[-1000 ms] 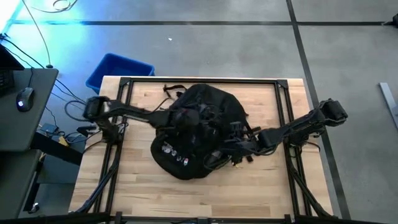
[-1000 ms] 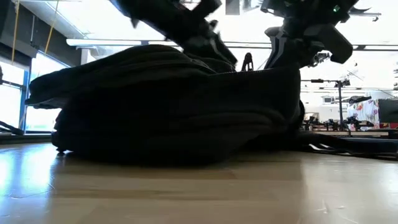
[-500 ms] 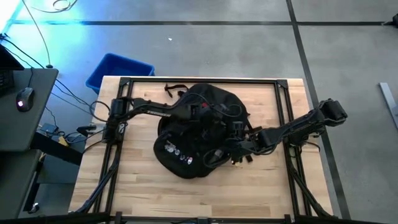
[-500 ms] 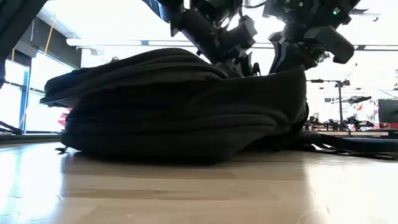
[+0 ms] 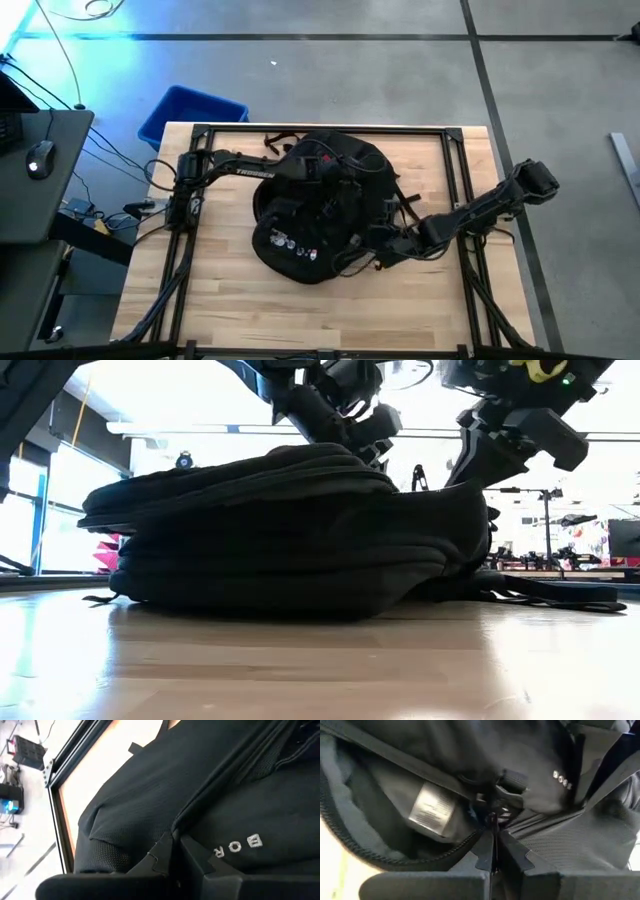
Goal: Unpack backpack
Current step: Close the black backpack
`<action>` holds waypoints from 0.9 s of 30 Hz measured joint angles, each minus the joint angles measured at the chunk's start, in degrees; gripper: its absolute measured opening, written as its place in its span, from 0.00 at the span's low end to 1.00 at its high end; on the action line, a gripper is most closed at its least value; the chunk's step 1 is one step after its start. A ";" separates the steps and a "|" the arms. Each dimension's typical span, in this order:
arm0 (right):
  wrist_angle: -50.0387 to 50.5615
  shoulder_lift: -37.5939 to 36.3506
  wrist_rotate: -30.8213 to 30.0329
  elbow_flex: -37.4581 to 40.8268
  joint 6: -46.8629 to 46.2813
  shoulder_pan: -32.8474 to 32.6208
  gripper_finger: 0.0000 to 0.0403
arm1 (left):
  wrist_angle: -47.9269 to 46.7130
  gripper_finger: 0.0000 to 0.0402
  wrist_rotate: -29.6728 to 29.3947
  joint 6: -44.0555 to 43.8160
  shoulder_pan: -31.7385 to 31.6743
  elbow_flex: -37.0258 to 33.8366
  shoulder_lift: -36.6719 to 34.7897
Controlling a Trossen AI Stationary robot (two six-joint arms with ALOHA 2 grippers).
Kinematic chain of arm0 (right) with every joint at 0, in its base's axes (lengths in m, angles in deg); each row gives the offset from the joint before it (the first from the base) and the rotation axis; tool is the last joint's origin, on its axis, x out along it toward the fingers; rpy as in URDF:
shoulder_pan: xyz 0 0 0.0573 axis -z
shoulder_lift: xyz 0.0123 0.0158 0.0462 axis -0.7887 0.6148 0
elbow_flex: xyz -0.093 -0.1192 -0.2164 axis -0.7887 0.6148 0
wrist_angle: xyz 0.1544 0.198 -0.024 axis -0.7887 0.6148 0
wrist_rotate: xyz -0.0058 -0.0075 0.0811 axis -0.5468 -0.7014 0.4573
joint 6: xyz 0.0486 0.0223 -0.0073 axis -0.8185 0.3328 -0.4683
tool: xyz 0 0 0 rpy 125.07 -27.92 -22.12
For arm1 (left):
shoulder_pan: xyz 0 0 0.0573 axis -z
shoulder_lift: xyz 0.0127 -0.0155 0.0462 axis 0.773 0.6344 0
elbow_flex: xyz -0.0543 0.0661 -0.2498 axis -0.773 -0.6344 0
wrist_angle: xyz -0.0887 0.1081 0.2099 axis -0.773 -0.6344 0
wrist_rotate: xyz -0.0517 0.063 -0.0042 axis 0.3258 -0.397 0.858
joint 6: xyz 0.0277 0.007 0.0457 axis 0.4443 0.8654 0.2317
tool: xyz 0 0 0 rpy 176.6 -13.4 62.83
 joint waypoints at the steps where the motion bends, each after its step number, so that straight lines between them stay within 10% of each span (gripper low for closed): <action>1: -0.07 0.00 -0.53 0.27 -0.97 -0.61 0.00 | 0.13 0.00 -0.35 -0.53 -0.22 -0.02 0.00; 6: -0.17 0.00 -2.52 0.30 -2.91 -4.02 0.00 | 0.10 0.00 -2.49 -3.98 -0.33 -0.04 0.00; 10: -2.54 -0.02 7.73 -1.02 -3.51 -8.09 0.01 | -1.09 0.00 -14.15 -6.50 -6.85 -0.03 -0.33; 27: 11.38 -4.39 -19.98 2.10 -16.49 -8.17 0.09 | -8.05 0.00 -11.85 -13.62 -2.54 -0.21 -1.06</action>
